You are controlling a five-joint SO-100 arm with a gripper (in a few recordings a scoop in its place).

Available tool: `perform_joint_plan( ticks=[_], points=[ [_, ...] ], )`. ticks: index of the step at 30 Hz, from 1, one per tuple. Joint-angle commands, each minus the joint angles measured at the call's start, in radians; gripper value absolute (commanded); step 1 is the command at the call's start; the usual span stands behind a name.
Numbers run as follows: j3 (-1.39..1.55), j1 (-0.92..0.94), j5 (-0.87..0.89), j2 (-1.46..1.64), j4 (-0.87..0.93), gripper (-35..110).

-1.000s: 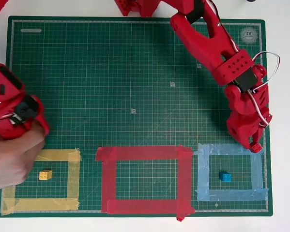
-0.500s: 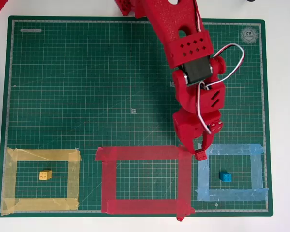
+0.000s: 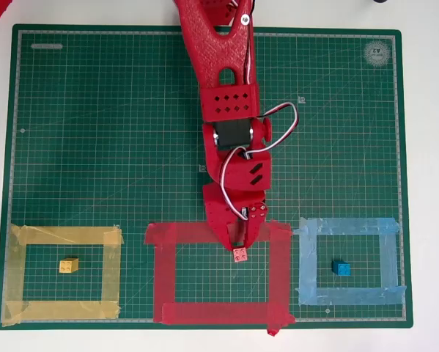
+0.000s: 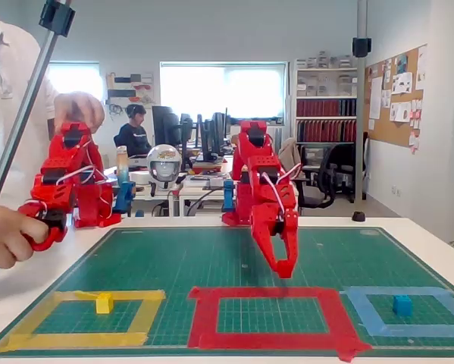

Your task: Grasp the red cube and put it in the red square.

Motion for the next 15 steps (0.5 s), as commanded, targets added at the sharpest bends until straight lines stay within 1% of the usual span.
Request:
perform_joint_plan(
  ticks=[1,8,11,15],
  points=[
    [0.011,0.012,-0.028,-0.014,-0.15,1],
    [0.107,0.018,-0.04,-0.08,-0.437,1],
    [0.101,0.026,-0.049,-0.117,-0.476,1],
    [0.086,0.035,-0.051,-0.15,-0.482,1]
  ],
)
